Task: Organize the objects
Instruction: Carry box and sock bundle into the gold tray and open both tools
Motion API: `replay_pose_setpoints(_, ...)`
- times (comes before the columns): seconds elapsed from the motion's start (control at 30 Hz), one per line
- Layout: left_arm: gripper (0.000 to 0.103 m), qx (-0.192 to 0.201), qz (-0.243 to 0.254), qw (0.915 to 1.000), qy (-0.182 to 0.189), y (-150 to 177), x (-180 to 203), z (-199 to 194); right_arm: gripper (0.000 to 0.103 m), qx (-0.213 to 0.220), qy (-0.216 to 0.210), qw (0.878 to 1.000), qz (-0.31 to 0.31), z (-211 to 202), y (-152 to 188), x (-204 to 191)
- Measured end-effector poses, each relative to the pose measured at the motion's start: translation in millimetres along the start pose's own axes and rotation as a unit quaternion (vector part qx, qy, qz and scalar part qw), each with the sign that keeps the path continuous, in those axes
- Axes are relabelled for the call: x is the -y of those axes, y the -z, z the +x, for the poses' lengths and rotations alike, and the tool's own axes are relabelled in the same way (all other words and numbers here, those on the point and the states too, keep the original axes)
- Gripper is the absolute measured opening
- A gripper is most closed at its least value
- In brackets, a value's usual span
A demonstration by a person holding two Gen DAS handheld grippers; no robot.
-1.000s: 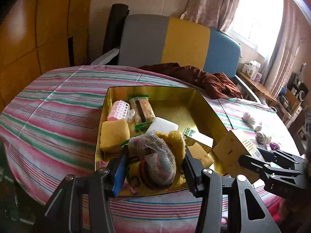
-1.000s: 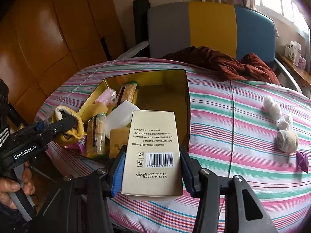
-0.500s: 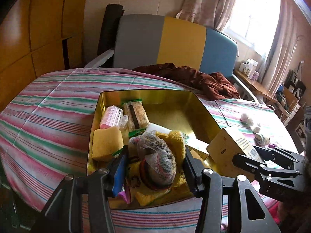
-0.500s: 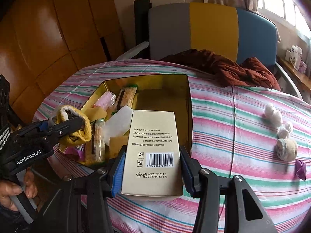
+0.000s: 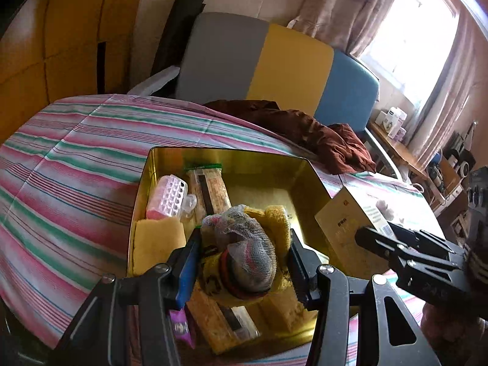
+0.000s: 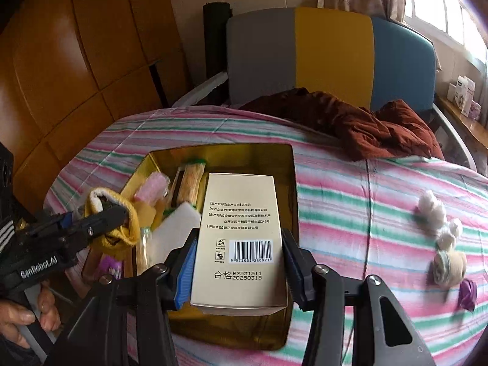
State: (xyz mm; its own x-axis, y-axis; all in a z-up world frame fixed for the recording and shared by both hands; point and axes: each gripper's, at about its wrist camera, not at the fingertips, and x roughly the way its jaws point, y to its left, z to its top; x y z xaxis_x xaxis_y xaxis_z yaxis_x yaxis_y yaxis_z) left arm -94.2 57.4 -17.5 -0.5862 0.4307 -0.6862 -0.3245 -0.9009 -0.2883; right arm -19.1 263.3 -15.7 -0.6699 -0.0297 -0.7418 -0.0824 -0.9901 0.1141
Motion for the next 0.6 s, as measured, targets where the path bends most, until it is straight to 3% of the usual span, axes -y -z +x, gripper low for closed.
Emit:
replay_pose_setpoints(0.27,0.053,-0.015,-0.012,0.9998,-0.005,-10.8,-8.7,26.2,0.051,-0.013,-0.011,1.0,0.007,36.7,-33.0,-4.4)
replay_pose_setpoints(0.43,0.067,-0.026,-0.018,0.9994,-0.013,-7.4,-15.7,40.0,0.051,-0.015,-0.018,1.0,0.012,66.9,-48.8,-12.5)
replay_pose_setpoints(0.5,0.077,-0.031,-0.023,0.9992,-0.011,-4.0,-18.7,42.7,0.054,-0.03,-0.025,0.999,0.018,85.1,-52.0,-14.9)
replay_pose_setpoints(0.6,0.077,-0.035,-0.028,0.9989,-0.017,2.0,-23.5,42.4,0.054,-0.041,-0.03,0.998,0.032,96.1,-49.8,-13.5)
